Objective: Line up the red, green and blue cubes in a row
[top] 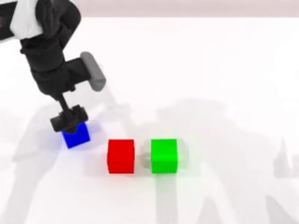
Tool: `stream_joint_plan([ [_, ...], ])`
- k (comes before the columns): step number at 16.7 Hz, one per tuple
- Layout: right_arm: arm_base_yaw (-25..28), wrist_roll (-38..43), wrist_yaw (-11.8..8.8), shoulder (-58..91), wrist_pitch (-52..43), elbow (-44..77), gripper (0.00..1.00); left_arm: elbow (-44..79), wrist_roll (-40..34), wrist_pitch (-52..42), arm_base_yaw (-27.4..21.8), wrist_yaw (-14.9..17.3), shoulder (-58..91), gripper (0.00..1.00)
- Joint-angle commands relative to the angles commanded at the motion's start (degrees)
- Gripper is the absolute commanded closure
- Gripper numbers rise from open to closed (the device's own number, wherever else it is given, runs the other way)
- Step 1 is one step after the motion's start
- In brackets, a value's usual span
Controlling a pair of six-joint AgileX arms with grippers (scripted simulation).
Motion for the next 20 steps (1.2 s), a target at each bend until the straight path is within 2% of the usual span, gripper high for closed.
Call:
stream_joint_plan([
  [6,0.0,0.0,0.0,0.0,0.0,0.0,0.0,-8.07,0.05,13.18,-0.03,0.03,4.58,0.0],
  [11,0.0,0.0,0.0,0.0,0.0,0.0,0.0,-8.74,0.08,14.06,-0.04,0.03,5.06,0.0],
  [20,0.0,0.0,0.0,0.0,0.0,0.0,0.0,-8.74,0.08,14.06,-0.04,0.03,5.06,0.68],
])
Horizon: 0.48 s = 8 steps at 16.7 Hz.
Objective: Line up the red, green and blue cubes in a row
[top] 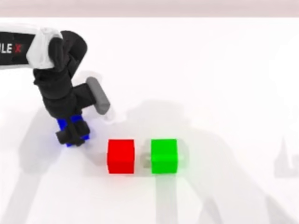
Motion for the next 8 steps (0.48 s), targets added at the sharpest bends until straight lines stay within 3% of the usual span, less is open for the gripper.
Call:
stream_joint_plan([
  [4,0.0,0.0,0.0,0.0,0.0,0.0,0.0,0.0,0.0,0.0,0.0,0.0,0.0,0.98],
  [8,0.0,0.0,0.0,0.0,0.0,0.0,0.0,0.0,0.0,0.0,0.0,0.0,0.0,1.0],
])
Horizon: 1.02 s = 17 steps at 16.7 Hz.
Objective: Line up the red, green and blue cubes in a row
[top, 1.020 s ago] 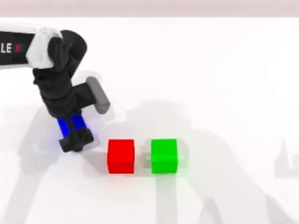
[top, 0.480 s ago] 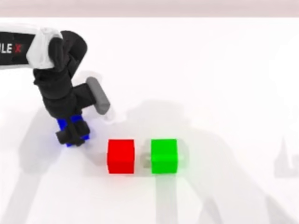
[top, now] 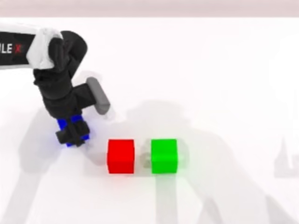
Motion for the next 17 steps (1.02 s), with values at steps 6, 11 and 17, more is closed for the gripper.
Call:
stream_joint_plan([
  [6,0.0,0.0,0.0,0.0,0.0,0.0,0.0,0.13,0.08,-0.19,0.04,-0.01,-0.19,1.0],
  [11,0.0,0.0,0.0,0.0,0.0,0.0,0.0,5.34,-0.03,-8.67,0.72,-0.02,-3.05,1.0],
  [17,0.0,0.0,0.0,0.0,0.0,0.0,0.0,8.85,-0.1,-14.3,1.09,-0.04,-5.55,1.0],
])
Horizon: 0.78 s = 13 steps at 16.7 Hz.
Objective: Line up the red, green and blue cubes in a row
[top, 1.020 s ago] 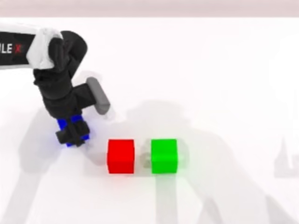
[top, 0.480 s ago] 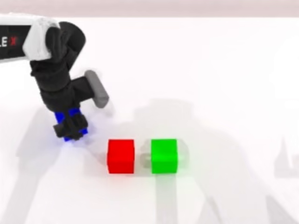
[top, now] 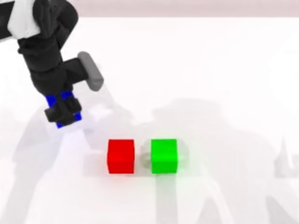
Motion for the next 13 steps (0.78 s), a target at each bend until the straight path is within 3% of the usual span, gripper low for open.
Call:
stream_joint_plan([
  [5,0.0,0.0,0.0,0.0,0.0,0.0,0.0,3.95,-0.73,-2.09,-4.03,-0.01,3.18,1.0],
  [13,0.0,0.0,0.0,0.0,0.0,0.0,0.0,33.47,-6.68,-14.89,-26.24,0.28,19.02,1.0],
])
